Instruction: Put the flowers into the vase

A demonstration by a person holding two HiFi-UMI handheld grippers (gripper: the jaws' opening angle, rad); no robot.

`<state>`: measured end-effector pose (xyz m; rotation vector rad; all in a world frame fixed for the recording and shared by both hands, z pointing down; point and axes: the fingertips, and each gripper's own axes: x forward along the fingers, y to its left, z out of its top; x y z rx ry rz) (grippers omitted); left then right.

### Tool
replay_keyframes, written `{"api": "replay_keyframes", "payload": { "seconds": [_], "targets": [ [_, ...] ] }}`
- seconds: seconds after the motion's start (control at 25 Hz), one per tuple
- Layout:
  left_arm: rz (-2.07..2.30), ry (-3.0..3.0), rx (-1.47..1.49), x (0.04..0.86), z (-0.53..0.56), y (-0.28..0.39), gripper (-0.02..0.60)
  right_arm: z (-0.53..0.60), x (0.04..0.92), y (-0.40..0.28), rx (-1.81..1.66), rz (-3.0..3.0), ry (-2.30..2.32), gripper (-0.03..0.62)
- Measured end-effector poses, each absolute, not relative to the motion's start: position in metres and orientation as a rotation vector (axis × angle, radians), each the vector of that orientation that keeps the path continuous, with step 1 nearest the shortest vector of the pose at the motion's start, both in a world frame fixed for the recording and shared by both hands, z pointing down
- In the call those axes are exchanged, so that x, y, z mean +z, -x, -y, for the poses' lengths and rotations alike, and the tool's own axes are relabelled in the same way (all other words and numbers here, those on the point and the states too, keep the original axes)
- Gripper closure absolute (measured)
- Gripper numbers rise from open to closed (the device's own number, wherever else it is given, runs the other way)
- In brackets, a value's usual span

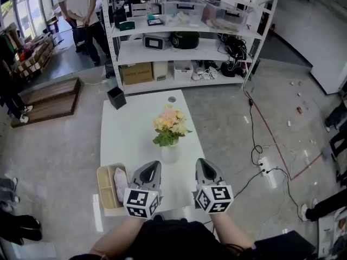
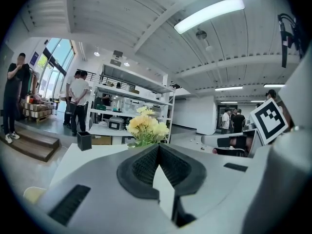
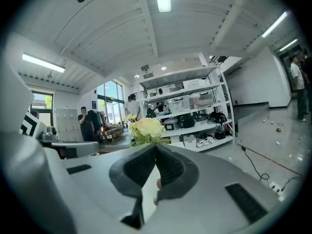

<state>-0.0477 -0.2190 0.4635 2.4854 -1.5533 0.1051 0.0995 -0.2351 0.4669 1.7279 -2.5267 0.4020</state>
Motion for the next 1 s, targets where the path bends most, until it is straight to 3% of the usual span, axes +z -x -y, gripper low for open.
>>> {"api": "replay_keyframes", "payload": {
  "seconds": [1.0],
  "targets": [
    [1.592,-2.453,0.105,0.465,0.22,0.05,0.577,0.234,0.485,-0.081,0.495,2.552,-1.587,0.591]
  ]
}}
